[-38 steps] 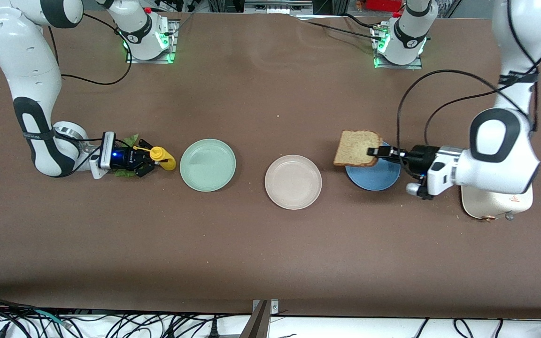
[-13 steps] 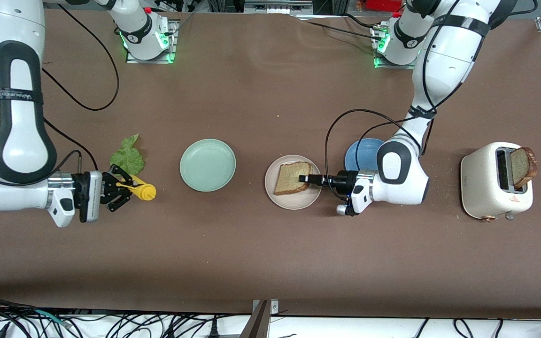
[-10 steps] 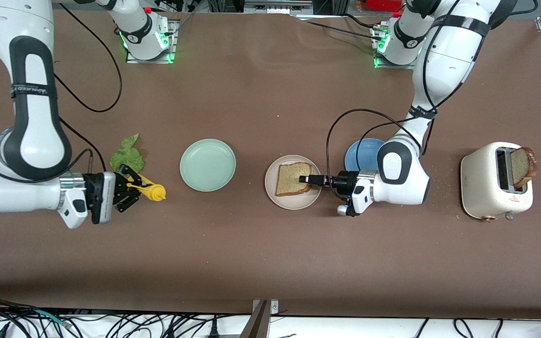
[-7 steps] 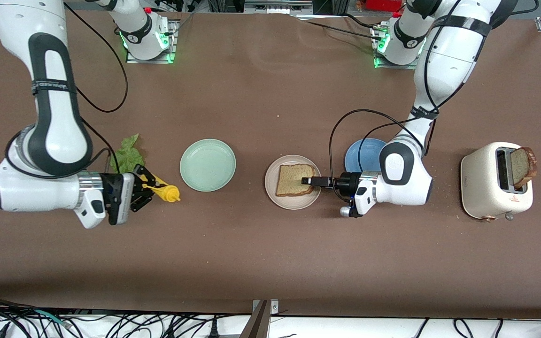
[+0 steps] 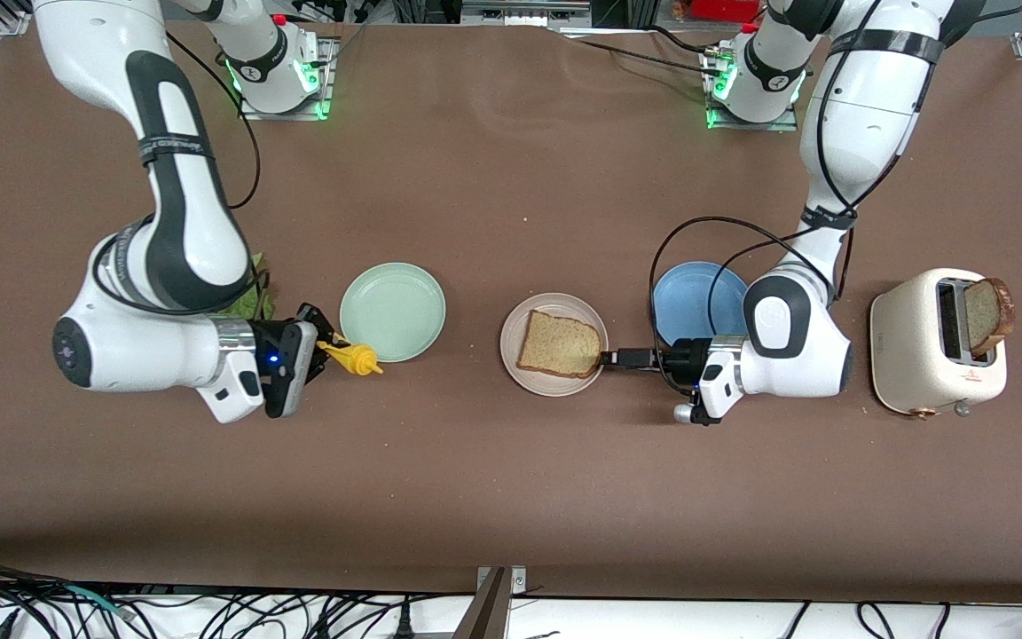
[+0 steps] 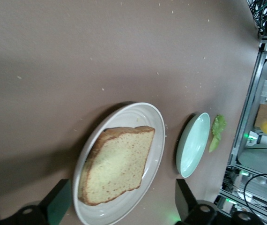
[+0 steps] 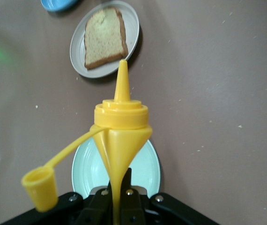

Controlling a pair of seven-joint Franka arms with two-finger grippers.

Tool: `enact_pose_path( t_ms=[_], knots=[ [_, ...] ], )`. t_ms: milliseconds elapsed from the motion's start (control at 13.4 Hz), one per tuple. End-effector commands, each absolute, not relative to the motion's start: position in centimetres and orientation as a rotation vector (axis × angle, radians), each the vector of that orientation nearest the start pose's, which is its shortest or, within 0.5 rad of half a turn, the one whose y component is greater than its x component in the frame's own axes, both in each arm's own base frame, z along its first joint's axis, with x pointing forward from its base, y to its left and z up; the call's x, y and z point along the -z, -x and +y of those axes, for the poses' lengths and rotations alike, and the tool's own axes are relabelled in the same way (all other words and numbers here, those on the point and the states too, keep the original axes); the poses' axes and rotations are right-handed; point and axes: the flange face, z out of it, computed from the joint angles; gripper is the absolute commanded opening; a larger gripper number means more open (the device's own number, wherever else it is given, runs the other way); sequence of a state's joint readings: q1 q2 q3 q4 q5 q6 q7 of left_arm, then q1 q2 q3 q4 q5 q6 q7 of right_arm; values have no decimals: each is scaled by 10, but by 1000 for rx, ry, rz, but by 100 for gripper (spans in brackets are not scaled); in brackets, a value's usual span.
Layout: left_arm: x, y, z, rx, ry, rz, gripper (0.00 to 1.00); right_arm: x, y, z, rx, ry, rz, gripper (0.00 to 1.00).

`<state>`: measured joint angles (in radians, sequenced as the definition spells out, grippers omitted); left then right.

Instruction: Make sandwich in beige plate with both arms

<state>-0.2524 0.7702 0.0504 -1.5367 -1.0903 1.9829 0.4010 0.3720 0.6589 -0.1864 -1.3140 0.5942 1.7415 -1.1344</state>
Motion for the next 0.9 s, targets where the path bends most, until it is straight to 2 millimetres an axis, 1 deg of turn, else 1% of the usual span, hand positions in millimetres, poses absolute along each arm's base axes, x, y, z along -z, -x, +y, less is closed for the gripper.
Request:
enact_pose_path(
  t_ms=[0, 75, 150, 224, 299, 374, 523, 598, 673, 748, 822],
  knots=[
    [-242, -668, -167, 193, -2322, -5, 100, -359, -669, 251, -66, 2285, -1525, 3],
    [-255, -665, -154, 210, -2365, -24, 100, -363, -663, 270, -92, 2320, -1544, 4],
    [-266, -665, -143, 228, -2417, -41, 100, -371, -657, 289, -106, 2358, -1570, 4],
    [-276, -667, -130, 231, -2469, -34, 100, -375, -649, 309, -132, 2400, -1608, 4],
    [-288, -667, -124, 228, -2510, -30, 100, -378, -641, 328, -148, 2452, -1609, 4],
    [-300, -668, -116, 219, -2558, -39, 100, -376, -633, 343, -173, 2497, -1619, 4],
    [-327, -667, -95, 213, -2662, -58, 100, -374, -614, 382, -178, 2576, -1702, 3],
    [-337, -665, -82, 231, -2707, -82, 100, -372, -603, 400, -185, 2608, -1774, 3],
    [-347, -662, -69, 244, -2744, -103, 100, -372, -598, 413, -157, 2629, -1862, 4],
    [-356, -660, -56, 253, -2773, -114, 100, -372, -587, 430, -149, 2631, -1979, 3],
    [-367, -658, -46, 247, -2799, -123, 100, -367, -573, 449, -160, 2630, -2104, 3]
  ],
)
